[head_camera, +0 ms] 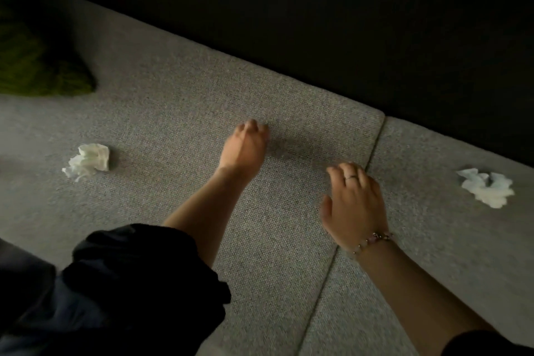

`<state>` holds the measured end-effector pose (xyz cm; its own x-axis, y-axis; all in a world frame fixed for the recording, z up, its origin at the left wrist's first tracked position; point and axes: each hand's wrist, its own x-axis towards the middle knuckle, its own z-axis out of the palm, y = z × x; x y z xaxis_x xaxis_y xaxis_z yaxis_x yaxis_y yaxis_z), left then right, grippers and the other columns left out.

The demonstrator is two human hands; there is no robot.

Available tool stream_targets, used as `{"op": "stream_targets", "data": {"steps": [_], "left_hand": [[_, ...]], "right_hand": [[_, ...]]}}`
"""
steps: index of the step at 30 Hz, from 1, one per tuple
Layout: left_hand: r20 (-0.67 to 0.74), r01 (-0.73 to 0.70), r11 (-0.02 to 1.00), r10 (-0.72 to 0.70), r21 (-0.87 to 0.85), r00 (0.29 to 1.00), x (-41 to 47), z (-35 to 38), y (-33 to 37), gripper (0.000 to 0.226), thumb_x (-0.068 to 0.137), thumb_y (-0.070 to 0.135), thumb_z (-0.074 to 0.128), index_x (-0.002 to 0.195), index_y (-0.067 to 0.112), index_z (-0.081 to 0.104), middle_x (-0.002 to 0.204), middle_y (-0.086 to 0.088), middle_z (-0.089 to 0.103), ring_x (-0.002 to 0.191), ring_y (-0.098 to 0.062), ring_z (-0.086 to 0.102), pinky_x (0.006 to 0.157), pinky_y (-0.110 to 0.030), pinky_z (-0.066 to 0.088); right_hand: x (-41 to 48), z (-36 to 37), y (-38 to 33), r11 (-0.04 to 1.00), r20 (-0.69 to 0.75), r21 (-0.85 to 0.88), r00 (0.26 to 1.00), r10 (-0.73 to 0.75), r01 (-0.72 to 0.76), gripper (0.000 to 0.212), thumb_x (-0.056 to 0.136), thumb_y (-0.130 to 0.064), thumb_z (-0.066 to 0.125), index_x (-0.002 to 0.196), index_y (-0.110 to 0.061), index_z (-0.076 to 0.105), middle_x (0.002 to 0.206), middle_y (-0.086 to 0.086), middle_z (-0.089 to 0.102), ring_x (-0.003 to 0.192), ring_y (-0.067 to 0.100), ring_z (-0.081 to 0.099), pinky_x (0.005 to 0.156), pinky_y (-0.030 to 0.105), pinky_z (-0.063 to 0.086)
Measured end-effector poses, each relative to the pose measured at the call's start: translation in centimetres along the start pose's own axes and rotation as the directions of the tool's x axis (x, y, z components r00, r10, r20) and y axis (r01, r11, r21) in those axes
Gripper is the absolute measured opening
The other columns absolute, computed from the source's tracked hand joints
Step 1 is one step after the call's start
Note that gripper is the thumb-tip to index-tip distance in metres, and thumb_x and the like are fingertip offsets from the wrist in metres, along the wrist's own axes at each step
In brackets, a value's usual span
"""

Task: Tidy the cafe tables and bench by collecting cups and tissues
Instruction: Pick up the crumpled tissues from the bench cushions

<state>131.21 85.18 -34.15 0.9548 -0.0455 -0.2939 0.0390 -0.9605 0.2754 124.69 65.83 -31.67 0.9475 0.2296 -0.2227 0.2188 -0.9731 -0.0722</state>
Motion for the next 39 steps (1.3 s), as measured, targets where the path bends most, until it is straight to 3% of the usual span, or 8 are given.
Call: {"op": "stream_targets", "data": {"steps": [9, 13, 17, 19, 21, 24, 29, 39], "left_hand": [[0.11, -0.246, 0.967, 0.253, -0.073, 0.961, -1.3, 1.3, 10.4, 0.017, 0.101, 0.011, 0.036, 0.114, 0.004, 0.044, 0.107, -0.015, 0.061, 0.094, -0.031, 0.062, 0.073, -0.038, 0.047], [0.113, -0.305, 0.949, 0.312, -0.077, 0.943, -2.2, 1.4, 12.4, 0.016, 0.101, 0.008, 0.036, 0.114, 0.003, 0.043, 0.104, -0.015, 0.061, 0.092, -0.029, 0.061, 0.072, -0.036, 0.048], [0.105, -0.352, 0.934, 0.356, -0.05, 0.929, -2.8, 1.4, 12.5, 0.016, 0.099, 0.003, 0.039, 0.114, 0.003, 0.044, 0.101, -0.013, 0.061, 0.09, -0.026, 0.061, 0.073, -0.035, 0.051], [0.106, -0.354, 0.935, 0.355, -0.03, 0.929, -3.0, 1.5, 12.3, 0.017, 0.099, 0.003, 0.039, 0.115, 0.003, 0.044, 0.101, -0.012, 0.061, 0.089, -0.026, 0.061, 0.074, -0.035, 0.052], [0.112, -0.356, 0.935, 0.354, -0.002, 0.929, -3.3, 1.7, 12.3, 0.018, 0.099, 0.004, 0.037, 0.116, 0.003, 0.043, 0.101, -0.012, 0.061, 0.089, -0.025, 0.06, 0.073, -0.033, 0.051], [0.129, -0.374, 0.927, 0.37, 0.008, 0.92, -3.7, 2.2, 12.6, 0.017, 0.099, 0.004, 0.038, 0.115, 0.004, 0.044, 0.1, -0.011, 0.061, 0.089, -0.024, 0.06, 0.071, -0.031, 0.047], [0.116, -0.375, 0.926, 0.37, 0.032, 0.922, -4.4, 2.3, 13.1, 0.017, 0.099, 0.006, 0.039, 0.115, 0.004, 0.043, 0.1, -0.01, 0.061, 0.086, -0.022, 0.059, 0.071, -0.03, 0.047], [0.125, -0.36, 0.933, 0.354, 0.023, 0.927, -5.9, 1.9, 14.2, 0.019, 0.102, 0.01, 0.034, 0.116, 0.003, 0.043, 0.104, -0.013, 0.06, 0.092, -0.027, 0.059, 0.076, -0.036, 0.05]], "right_hand": [[-1.2, -0.2, 3.7, 0.995, 0.006, -0.003, 0.995, 0.103, -0.103, 0.05, 0.057, -0.021, 0.08, 0.102, -0.001, 0.065, 0.102, 0.019, 0.066, 0.096, 0.035, 0.064, 0.076, 0.043, 0.053], [0.0, -0.6, 8.5, 0.971, 0.011, -0.026, 0.972, 0.236, -0.236, 0.055, 0.071, -0.02, 0.073, 0.119, 0.0, 0.055, 0.118, 0.027, 0.054, 0.113, 0.042, 0.05, 0.093, 0.051, 0.043], [1.5, -1.6, 14.5, 0.795, 0.145, -0.087, 0.782, 0.606, -0.6, 0.075, 0.085, -0.042, 0.059, 0.146, -0.016, 0.024, 0.154, 0.02, 0.01, 0.142, 0.041, 0.0, 0.112, 0.06, 0.009], [1.2, -0.3, 17.2, 0.689, 0.279, -0.011, 0.66, 0.698, -0.724, 0.086, 0.083, -0.054, 0.057, 0.15, -0.023, 0.011, 0.157, 0.016, -0.007, 0.142, 0.04, -0.011, 0.111, 0.063, 0.005], [0.5, 1.1, 18.7, 0.651, 0.373, 0.079, 0.628, 0.683, -0.755, 0.087, 0.081, -0.06, 0.055, 0.149, -0.027, 0.011, 0.157, 0.014, -0.008, 0.142, 0.042, -0.01, 0.11, 0.064, 0.006], [-0.6, 2.1, 18.6, 0.633, 0.417, 0.163, 0.635, 0.65, -0.756, 0.075, 0.087, -0.057, 0.049, 0.146, -0.025, 0.017, 0.156, 0.012, -0.002, 0.14, 0.042, 0.006, 0.109, 0.056, 0.022], [-1.4, 2.8, 16.2, 0.766, 0.167, 0.139, 0.777, 0.607, -0.628, 0.045, 0.097, -0.027, 0.042, 0.132, 0.0, 0.043, 0.136, 0.026, 0.039, 0.124, 0.041, 0.037, 0.097, 0.042, 0.036], [-2.1, 1.7, 12.8, 0.845, 0.166, 0.072, 0.842, 0.513, -0.529, 0.031, 0.092, 0.0, 0.046, 0.121, -0.001, 0.056, 0.126, 0.024, 0.047, 0.117, 0.035, 0.043, 0.089, 0.038, 0.044]]}}
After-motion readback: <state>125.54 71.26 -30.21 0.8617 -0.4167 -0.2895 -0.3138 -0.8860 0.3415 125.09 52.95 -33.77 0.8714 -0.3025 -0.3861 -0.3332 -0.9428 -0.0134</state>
